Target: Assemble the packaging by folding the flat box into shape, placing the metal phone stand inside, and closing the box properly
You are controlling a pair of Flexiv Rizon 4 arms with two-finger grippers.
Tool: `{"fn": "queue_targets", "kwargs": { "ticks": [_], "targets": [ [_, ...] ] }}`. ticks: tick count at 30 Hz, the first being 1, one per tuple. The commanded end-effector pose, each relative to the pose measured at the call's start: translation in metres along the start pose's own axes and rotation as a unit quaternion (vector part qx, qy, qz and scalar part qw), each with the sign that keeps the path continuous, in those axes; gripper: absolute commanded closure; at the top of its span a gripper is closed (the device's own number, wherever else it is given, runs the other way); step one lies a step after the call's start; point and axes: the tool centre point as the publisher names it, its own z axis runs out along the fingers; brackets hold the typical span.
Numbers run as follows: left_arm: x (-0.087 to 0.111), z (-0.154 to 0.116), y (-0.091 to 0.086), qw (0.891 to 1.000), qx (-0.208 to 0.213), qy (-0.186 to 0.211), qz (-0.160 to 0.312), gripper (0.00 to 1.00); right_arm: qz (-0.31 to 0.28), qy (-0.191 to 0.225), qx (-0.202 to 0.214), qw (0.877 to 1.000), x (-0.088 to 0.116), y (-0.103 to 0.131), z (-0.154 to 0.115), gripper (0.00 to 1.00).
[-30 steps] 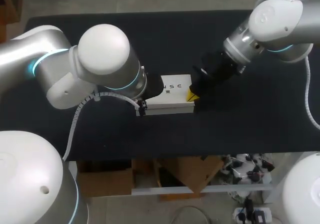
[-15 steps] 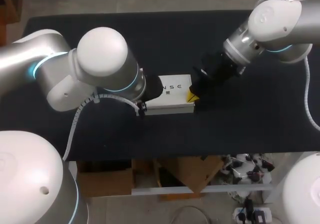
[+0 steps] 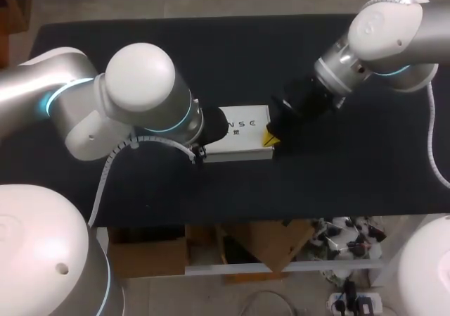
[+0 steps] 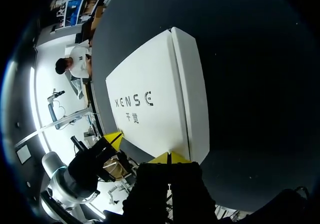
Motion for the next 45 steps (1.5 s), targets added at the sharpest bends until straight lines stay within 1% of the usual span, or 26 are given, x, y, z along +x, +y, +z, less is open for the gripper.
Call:
{"fn": "queue_targets", "kwargs": {
  "ticks": [1,8,11,16,22,31,36,39,43,45],
  "targets": [
    [0.002,0.007,0.002,1.0,0.0,-0.003,-0.001,1.0,0.001,0.006,0.007,1.0,-0.012,0.007,0.008,1.0],
    [0.004,0.008,0.003,1.0,0.0,-0.001,-0.004,1.0,0.005,0.009,0.009,1.0,-0.013,0.007,0.01,1.0],
    [0.003,0.004,0.002,1.0,0.002,-0.005,-0.006,1.0,0.0,0.008,0.003,1.0,-0.009,0.005,0.006,1.0],
    [0.001,-0.01,-0.003,1.0,0.01,-0.022,0.0,1.0,-0.017,0.01,-0.016,1.0,0.002,-0.002,-0.007,1.0],
    [-0.001,-0.013,-0.006,1.0,0.013,-0.027,0.002,1.0,-0.022,0.011,-0.019,1.0,0.005,-0.002,-0.008,1.0],
    [-0.001,0.004,-0.003,1.0,0.009,-0.011,-0.005,1.0,-0.008,0.012,-0.003,1.0,-0.006,0.006,0.004,1.0],
    [-0.001,0.007,-0.001,1.0,0.006,-0.007,-0.009,1.0,-0.002,0.015,0.002,1.0,-0.01,0.007,0.007,1.0],
    [-0.002,0.0,0.0,1.0,0.011,-0.011,-0.014,1.0,-0.009,0.019,-0.005,1.0,-0.006,0.004,0.002,1.0],
    [0.0,-0.021,-0.007,0.999,0.023,-0.027,-0.016,1.0,-0.029,0.024,-0.029,0.999,0.005,-0.006,-0.014,1.0],
    [0.002,-0.03,-0.012,0.999,0.025,-0.03,-0.02,1.0,-0.041,0.03,-0.042,0.998,0.01,-0.011,-0.021,0.9]
  ]
}}
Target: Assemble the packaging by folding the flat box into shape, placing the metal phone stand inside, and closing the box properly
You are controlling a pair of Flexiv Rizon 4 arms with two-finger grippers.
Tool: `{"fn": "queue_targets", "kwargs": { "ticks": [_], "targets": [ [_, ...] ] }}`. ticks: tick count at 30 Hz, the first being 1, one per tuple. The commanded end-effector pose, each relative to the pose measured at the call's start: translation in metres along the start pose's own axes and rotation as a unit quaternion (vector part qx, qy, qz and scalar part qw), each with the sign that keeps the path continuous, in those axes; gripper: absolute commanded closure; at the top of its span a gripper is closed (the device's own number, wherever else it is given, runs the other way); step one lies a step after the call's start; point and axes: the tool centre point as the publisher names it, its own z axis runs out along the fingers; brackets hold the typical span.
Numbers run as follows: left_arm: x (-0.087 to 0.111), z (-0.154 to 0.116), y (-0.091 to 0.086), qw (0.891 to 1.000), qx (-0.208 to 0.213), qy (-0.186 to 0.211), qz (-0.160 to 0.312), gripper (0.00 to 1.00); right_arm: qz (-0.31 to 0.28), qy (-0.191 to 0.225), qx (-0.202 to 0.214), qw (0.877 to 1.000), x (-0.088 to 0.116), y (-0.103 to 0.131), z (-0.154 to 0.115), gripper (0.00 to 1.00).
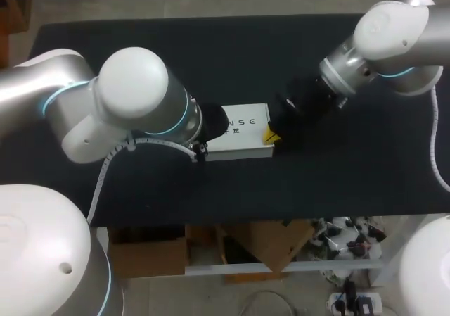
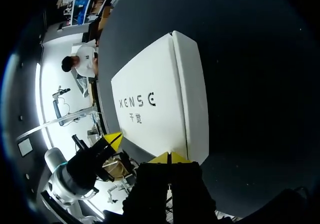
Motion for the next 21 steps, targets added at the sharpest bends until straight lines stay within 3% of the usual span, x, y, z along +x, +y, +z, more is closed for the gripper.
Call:
{"fn": "queue_targets", "kwargs": {
  "ticks": [1,2,4,5,6,14,21],
  "targets": [
    [0.01,-0.026,-0.005,1.0,-0.001,-0.017,-0.007,0.98,-0.018,0.007,-0.033,0.999,0.01,-0.018,-0.02,0.81],
    [0.012,-0.03,-0.007,1.0,-0.002,-0.018,-0.01,0.69,-0.024,0.01,-0.04,0.999,0.012,-0.02,-0.024,0.7],
    [0.016,-0.037,-0.012,1.0,-0.003,-0.019,-0.018,0.44,-0.037,0.015,-0.053,0.998,0.015,-0.023,-0.032,0.55],
    [0.018,-0.041,-0.014,0.999,-0.006,-0.016,-0.028,0.12,-0.043,0.017,-0.06,0.997,0.016,-0.024,-0.037,0.22],
    [0.021,-0.045,-0.015,0.999,-0.004,-0.015,-0.033,0.0,-0.05,0.02,-0.065,0.996,0.016,-0.024,-0.041,0.02],
    [0.047,-0.07,-0.021,0.994,-0.022,0.001,-0.105,0.0,-0.133,0.025,-0.108,0.985,0.014,-0.026,-0.07,0.0],
    [0.075,-0.08,-0.026,0.982,-0.058,0.007,-0.177,0.0,-0.224,0.032,-0.146,0.963,0.004,-0.022,-0.097,0.0]
  ]
}}
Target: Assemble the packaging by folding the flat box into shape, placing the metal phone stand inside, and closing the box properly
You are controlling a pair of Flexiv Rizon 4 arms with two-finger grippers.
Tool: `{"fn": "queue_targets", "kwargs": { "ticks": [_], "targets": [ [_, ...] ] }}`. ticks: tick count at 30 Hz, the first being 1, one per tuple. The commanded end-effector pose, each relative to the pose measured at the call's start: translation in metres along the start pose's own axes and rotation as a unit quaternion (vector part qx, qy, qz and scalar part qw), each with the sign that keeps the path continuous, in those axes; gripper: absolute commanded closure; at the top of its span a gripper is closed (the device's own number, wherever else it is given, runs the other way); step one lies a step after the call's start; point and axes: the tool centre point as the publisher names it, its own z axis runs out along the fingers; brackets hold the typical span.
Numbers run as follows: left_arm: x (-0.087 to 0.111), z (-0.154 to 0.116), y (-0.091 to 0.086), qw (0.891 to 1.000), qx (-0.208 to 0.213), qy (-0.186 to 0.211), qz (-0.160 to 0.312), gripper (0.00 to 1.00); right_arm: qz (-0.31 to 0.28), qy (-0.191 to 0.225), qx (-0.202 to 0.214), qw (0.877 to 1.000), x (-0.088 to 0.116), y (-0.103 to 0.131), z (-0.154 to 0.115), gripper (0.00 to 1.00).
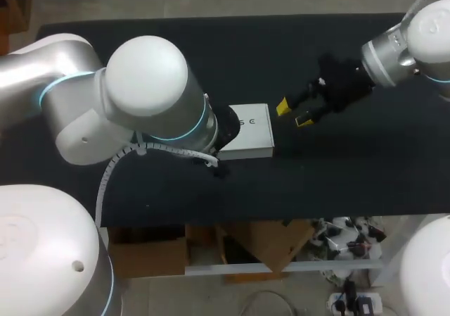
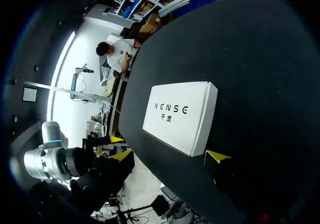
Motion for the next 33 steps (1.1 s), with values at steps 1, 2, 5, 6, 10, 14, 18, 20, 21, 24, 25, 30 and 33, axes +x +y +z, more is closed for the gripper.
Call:
{"fn": "queue_targets", "kwargs": {
  "ticks": [1,2,5,6,10,14,18,20,21,24,25,30,33],
  "targets": [
    [0.018,-0.005,-0.005,0.999,-0.026,-0.017,-0.031,0.0,-0.037,0.007,-0.046,0.998,-0.006,-0.007,-0.019,0.0],
    [0.022,-0.005,-0.004,0.999,-0.03,-0.016,-0.041,0.0,-0.049,0.006,-0.051,0.997,-0.009,-0.006,-0.023,0.0],
    [0.035,-0.006,-0.003,0.997,-0.039,-0.011,-0.066,0.0,-0.085,0.009,-0.062,0.994,-0.016,-0.004,-0.033,0.0],
    [0.039,-0.006,-0.003,0.996,-0.044,-0.012,-0.081,0.0,-0.097,0.009,-0.067,0.993,-0.018,-0.004,-0.037,0.0],
    [0.054,-0.006,-0.002,0.991,-0.055,-0.004,-0.118,0.0,-0.136,0.01,-0.08,0.987,-0.028,-0.004,-0.052,0.0],
    [0.069,-0.005,-0.003,0.989,-0.062,0.011,-0.135,0.0,-0.18,-0.012,-0.093,0.979,-0.033,-0.005,-0.064,0.0],
    [0.082,-0.003,-0.005,0.987,-0.07,0.032,-0.142,0.0,-0.197,-0.043,-0.111,0.973,-0.042,-0.007,-0.074,0.0],
    [0.082,-0.003,-0.005,0.987,-0.07,0.032,-0.142,0.0,-0.193,-0.05,-0.108,0.974,-0.044,-0.007,-0.076,0.0],
    [0.082,-0.003,-0.005,0.987,-0.07,0.032,-0.142,0.0,-0.193,-0.05,-0.108,0.974,-0.044,-0.007,-0.076,0.0],
    [0.082,-0.003,-0.005,0.987,-0.07,0.032,-0.142,0.0,-0.193,-0.05,-0.108,0.974,-0.044,-0.007,-0.076,0.0],
    [0.082,-0.003,-0.005,0.987,-0.07,0.032,-0.142,0.0,-0.193,-0.05,-0.108,0.974,-0.044,-0.007,-0.076,0.0],
    [0.082,-0.003,-0.005,0.987,-0.07,0.032,-0.142,0.0,-0.193,-0.05,-0.108,0.974,-0.044,-0.007,-0.076,0.0],
    [0.082,-0.003,-0.005,0.987,-0.07,0.032,-0.142,0.0,-0.193,-0.05,-0.108,0.974,-0.044,-0.007,-0.076,0.0]
  ]
}}
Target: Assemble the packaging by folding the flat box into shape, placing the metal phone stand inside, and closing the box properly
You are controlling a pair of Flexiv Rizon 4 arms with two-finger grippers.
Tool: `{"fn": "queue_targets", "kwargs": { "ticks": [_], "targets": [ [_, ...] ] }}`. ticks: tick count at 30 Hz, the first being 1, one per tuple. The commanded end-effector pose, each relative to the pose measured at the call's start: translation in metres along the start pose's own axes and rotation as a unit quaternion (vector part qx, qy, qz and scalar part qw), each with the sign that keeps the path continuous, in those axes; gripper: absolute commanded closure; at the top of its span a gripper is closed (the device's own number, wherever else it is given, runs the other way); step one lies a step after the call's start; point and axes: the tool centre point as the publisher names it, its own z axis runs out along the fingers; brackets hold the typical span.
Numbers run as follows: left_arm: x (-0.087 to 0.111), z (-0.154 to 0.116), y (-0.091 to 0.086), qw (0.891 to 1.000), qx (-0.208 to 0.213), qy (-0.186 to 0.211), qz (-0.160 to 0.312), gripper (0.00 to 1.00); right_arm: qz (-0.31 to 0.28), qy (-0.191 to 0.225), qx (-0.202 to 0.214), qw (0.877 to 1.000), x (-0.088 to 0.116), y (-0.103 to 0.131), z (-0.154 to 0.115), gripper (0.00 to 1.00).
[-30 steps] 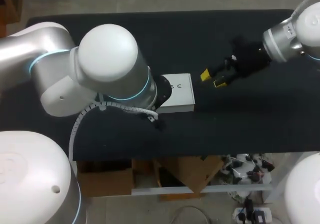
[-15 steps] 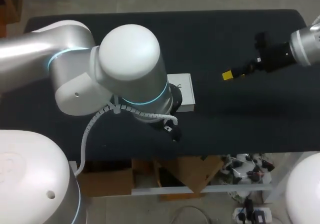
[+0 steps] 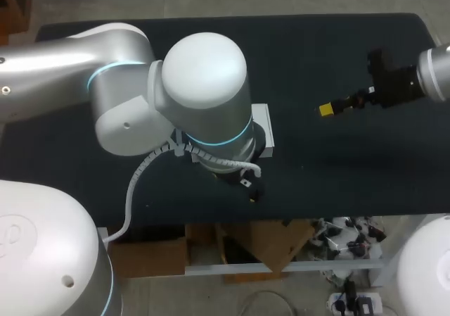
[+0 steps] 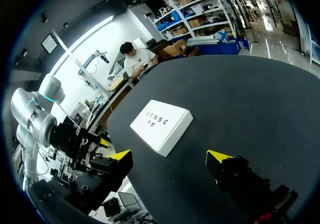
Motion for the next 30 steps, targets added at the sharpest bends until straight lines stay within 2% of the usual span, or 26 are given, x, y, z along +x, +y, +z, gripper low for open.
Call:
{"fn": "queue_targets", "kwargs": {
  "ticks": [1,2,3,4,5,7,9,13,17,21,26,28,30],
  "targets": [
    [0.003,0.0,-0.002,1.0,-0.002,-0.005,-0.001,0.0,0.0,0.0,-0.002,1.0,0.0,-0.001,-0.001,0.0],
    [0.003,0.0,-0.002,1.0,-0.002,-0.005,-0.001,0.0,-0.004,-0.031,-0.016,0.999,-0.003,-0.003,-0.001,0.0],
    [0.003,0.0,-0.002,1.0,-0.002,-0.005,-0.001,0.0,-0.013,-0.041,-0.029,0.999,-0.008,-0.004,-0.003,0.0],
    [0.003,0.0,-0.002,1.0,-0.002,-0.005,-0.001,0.0,-0.017,-0.029,-0.047,0.998,-0.012,-0.004,-0.006,0.0],
    [0.003,0.0,-0.002,1.0,-0.002,-0.005,-0.001,0.0,-0.027,-0.05,-0.063,0.996,-0.017,-0.004,-0.01,0.0],
    [0.003,0.001,-0.002,1.0,-0.008,-0.01,-0.027,0.0,-0.042,-0.045,-0.088,0.994,-0.025,-0.003,-0.016,0.0],
    [0.005,0.003,-0.001,0.999,-0.011,-0.008,-0.052,0.0,-0.064,-0.065,-0.103,0.99,-0.032,-0.001,-0.02,0.0],
    [0.011,0.009,-0.002,0.996,-0.012,-0.015,-0.089,0.0,-0.098,-0.059,-0.128,0.985,-0.043,0.004,-0.025,0.0],
    [0.017,0.019,-0.003,0.992,-0.021,-0.029,-0.121,0.0,-0.128,-0.068,-0.145,0.979,-0.054,0.006,-0.027,0.0],
    [0.02,0.029,-0.004,0.99,-0.028,-0.026,-0.138,0.0,-0.141,-0.071,-0.157,0.975,-0.064,0.009,-0.03,0.0],
    [0.018,0.04,-0.007,0.982,-0.038,-0.033,-0.183,0.0,-0.165,-0.077,-0.16,0.97,-0.072,0.014,-0.031,0.0],
    [0.015,0.047,-0.008,0.975,-0.045,-0.054,-0.211,0.0,-0.168,-0.076,-0.158,0.97,-0.073,0.016,-0.03,0.0],
    [0.013,0.051,-0.008,0.974,-0.044,-0.04,-0.217,0.0,-0.173,-0.082,-0.152,0.97,-0.074,0.017,-0.027,0.0]
  ]
}}
